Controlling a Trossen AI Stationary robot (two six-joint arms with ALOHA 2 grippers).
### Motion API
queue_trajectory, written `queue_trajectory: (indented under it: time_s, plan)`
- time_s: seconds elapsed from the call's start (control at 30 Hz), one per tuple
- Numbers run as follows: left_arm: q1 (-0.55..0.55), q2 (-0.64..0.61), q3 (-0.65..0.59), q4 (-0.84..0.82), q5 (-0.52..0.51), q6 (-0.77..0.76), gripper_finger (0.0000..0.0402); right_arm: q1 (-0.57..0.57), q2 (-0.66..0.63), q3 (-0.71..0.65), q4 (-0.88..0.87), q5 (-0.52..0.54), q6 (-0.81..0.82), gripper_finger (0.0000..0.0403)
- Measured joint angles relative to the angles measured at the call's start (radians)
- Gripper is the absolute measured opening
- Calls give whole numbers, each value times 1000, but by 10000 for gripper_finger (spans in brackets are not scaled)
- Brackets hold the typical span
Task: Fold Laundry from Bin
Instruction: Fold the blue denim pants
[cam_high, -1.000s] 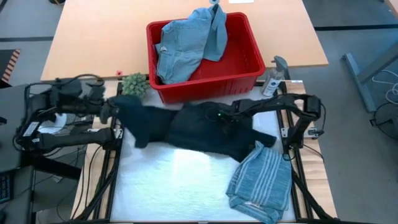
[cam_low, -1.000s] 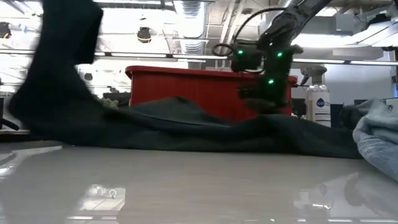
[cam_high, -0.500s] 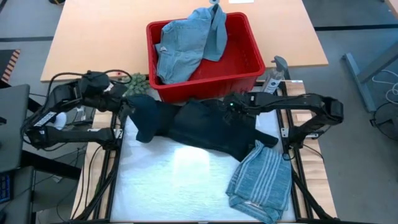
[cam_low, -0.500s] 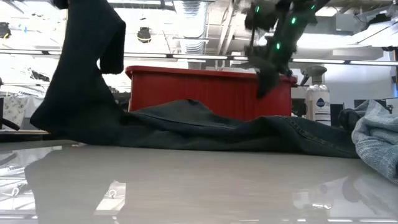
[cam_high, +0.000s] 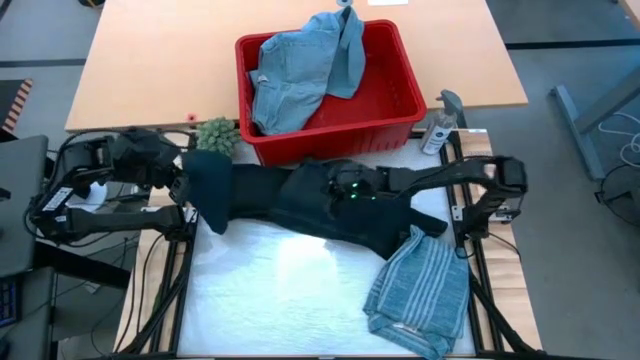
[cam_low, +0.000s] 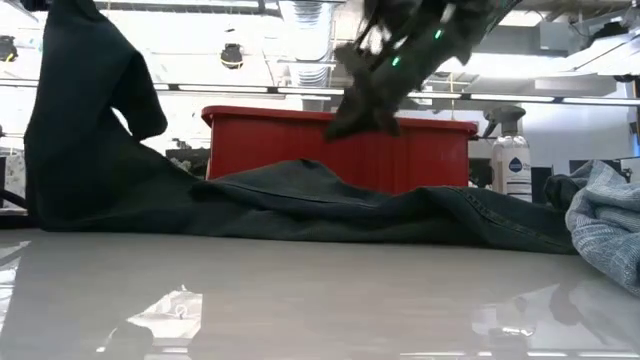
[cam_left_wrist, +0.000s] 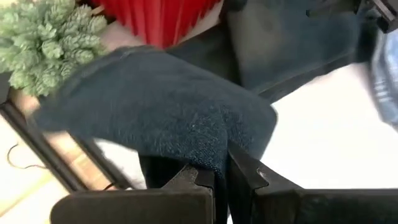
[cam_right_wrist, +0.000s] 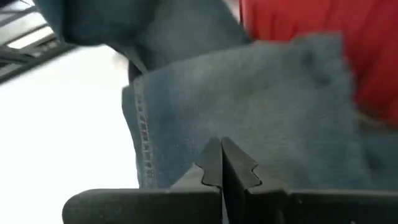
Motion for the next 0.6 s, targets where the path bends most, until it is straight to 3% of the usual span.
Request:
queue_trajectory:
  time_s: [0.1,0.3,0.6]
  plan:
    - [0,2,-45,-3,-40,-7,2,17,86,7,61,-37,7,19]
    - [0,1,-123,0,-46,-22,2,71,194,68,16,-102,40,19]
    - [0,1,-167,10,-5,-55,2,105,273,96,-526,-136,35,19]
